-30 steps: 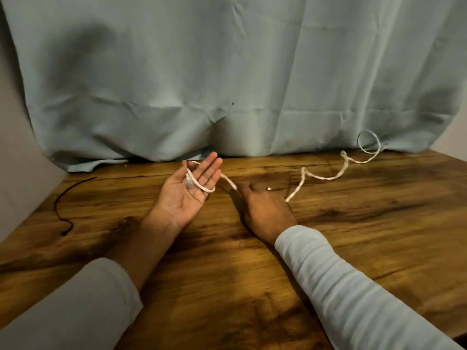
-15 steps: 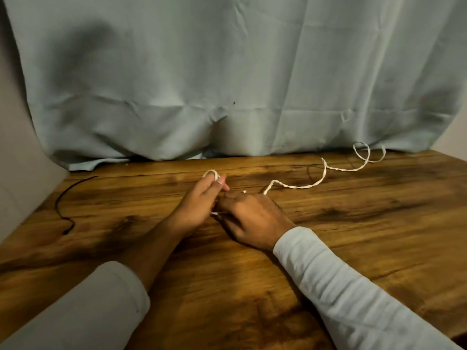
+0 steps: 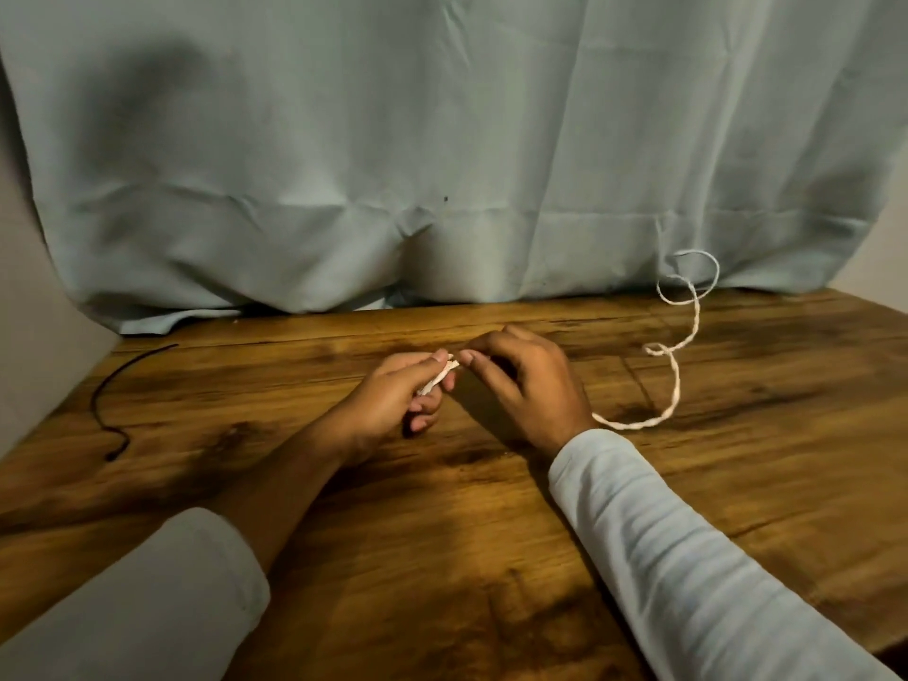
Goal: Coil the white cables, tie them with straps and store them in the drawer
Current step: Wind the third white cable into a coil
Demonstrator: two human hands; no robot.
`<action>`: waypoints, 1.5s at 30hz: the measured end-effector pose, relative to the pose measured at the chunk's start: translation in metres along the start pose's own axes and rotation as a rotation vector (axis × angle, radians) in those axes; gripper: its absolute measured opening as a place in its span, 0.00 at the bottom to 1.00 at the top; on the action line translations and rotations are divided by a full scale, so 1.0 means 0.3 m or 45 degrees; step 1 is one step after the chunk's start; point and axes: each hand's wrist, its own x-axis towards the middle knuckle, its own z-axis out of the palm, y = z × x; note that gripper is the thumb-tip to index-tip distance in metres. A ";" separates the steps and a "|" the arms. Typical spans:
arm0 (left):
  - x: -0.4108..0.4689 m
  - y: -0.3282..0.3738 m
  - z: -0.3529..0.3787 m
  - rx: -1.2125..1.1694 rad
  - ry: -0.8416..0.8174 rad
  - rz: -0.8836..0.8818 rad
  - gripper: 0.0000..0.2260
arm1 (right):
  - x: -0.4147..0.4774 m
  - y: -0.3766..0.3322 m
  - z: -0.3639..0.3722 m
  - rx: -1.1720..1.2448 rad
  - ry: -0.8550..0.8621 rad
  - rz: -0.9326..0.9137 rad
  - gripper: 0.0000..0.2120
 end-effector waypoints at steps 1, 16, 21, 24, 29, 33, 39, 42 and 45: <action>-0.003 0.005 0.002 -0.089 -0.038 -0.030 0.15 | -0.002 0.002 0.001 0.015 0.012 0.003 0.11; -0.006 0.008 0.006 -0.901 -0.144 -0.188 0.16 | -0.001 -0.040 0.061 0.929 -0.204 0.525 0.16; -0.001 0.014 0.019 -0.855 -0.108 -0.197 0.17 | -0.009 -0.036 0.052 0.835 -0.224 0.522 0.14; 0.001 0.013 0.017 -0.829 -0.063 -0.173 0.16 | -0.017 -0.038 0.045 0.578 -0.271 0.371 0.09; 0.010 0.007 0.016 -0.776 -0.041 -0.162 0.20 | -0.005 -0.066 0.037 -0.086 -0.325 0.186 0.09; 0.001 0.011 0.020 -0.734 -0.035 -0.164 0.21 | -0.005 -0.098 0.036 -0.187 -0.317 0.179 0.06; -0.007 0.015 0.023 -0.639 -0.019 -0.137 0.20 | -0.015 -0.091 0.040 -0.194 -0.326 0.186 0.11; 0.003 0.008 0.022 -0.622 0.000 -0.111 0.17 | -0.009 -0.072 0.036 -0.263 -0.318 0.183 0.13; 0.011 0.008 0.013 -0.563 0.034 -0.119 0.17 | -0.002 -0.049 0.029 -0.330 -0.349 0.204 0.13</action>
